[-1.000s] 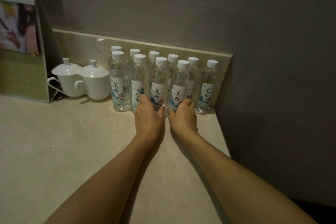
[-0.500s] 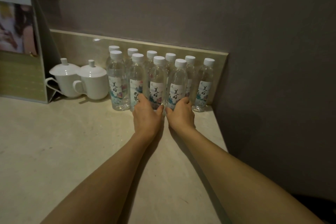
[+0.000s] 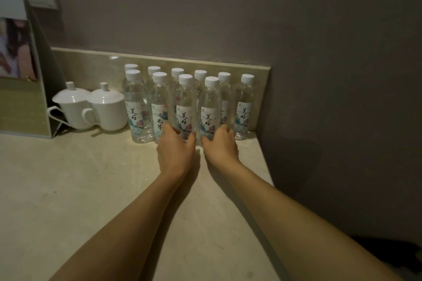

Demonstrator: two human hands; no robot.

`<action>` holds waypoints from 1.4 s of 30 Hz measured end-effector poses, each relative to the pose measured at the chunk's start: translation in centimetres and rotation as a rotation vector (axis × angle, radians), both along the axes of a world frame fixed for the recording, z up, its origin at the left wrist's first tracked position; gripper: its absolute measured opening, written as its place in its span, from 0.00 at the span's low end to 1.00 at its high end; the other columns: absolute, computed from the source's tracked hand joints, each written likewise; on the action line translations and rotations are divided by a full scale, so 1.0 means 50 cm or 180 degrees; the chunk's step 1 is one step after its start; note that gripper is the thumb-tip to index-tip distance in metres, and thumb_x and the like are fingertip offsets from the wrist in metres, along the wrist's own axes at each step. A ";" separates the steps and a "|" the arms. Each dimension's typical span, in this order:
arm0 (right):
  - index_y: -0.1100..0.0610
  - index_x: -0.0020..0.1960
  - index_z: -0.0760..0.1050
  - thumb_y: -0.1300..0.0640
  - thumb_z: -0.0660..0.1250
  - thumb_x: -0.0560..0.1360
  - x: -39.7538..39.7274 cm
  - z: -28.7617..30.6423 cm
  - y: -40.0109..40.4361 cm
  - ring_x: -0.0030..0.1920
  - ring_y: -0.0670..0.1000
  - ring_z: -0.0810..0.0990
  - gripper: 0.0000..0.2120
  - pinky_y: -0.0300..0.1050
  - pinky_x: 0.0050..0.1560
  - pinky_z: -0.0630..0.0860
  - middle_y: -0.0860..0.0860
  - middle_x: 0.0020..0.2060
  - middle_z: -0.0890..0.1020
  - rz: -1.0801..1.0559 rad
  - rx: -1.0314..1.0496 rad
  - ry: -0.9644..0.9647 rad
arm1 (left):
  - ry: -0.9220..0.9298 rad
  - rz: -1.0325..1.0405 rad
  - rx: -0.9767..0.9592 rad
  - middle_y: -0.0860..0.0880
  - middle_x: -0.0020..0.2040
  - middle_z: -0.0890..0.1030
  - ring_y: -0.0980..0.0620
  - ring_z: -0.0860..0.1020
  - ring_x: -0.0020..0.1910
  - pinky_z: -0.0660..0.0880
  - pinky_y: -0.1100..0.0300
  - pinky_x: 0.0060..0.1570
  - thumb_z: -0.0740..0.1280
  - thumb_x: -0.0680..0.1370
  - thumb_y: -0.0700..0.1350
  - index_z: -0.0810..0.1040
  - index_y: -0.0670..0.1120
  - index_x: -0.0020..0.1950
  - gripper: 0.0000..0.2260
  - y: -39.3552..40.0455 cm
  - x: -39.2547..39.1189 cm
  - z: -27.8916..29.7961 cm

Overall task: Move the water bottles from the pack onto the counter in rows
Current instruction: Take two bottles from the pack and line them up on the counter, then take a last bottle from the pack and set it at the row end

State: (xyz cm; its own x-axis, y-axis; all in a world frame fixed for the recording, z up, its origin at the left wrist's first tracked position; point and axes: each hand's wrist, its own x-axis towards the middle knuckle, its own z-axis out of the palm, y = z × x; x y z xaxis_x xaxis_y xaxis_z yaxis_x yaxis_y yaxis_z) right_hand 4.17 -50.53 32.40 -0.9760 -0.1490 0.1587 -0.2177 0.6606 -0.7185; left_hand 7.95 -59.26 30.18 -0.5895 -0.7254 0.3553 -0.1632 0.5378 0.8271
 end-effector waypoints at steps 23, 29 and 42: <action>0.53 0.33 0.68 0.53 0.61 0.80 -0.144 -0.069 0.759 0.28 0.45 0.73 0.16 0.43 0.33 0.67 0.49 0.26 0.74 -0.0969 -0.1800 0.1236 | 0.0445 -0.1546 -0.0434 0.47 0.31 0.79 0.47 0.79 0.32 0.76 0.50 0.35 0.61 0.80 0.51 0.78 0.43 0.37 0.17 0.730 -0.166 0.047; 0.50 0.35 0.72 0.47 0.51 0.83 -0.144 -0.211 0.972 0.30 0.45 0.76 0.21 0.44 0.36 0.72 0.47 0.27 0.76 -0.1731 -0.1824 0.0767 | -0.0340 -0.2124 -0.0039 0.47 0.32 0.80 0.47 0.81 0.33 0.81 0.45 0.39 0.61 0.80 0.53 0.79 0.45 0.39 0.16 0.910 -0.204 -0.089; 0.52 0.39 0.74 0.61 0.59 0.80 -0.060 -0.539 1.267 0.36 0.52 0.78 0.12 0.47 0.38 0.76 0.53 0.35 0.80 -0.1983 -0.1096 -0.1362 | -0.2148 -0.3350 0.0683 0.40 0.35 0.80 0.46 0.78 0.34 0.76 0.48 0.38 0.61 0.81 0.40 0.73 0.41 0.33 0.15 1.147 -0.169 -0.479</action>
State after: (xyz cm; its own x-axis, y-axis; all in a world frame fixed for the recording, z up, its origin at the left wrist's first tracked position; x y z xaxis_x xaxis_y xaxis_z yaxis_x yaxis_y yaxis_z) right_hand 1.17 12.81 5.47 -0.8501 0.4279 -0.3070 0.4534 0.2978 -0.8401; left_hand -0.51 -1.90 6.23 -0.9315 0.1967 -0.3059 -0.1617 0.5294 0.8328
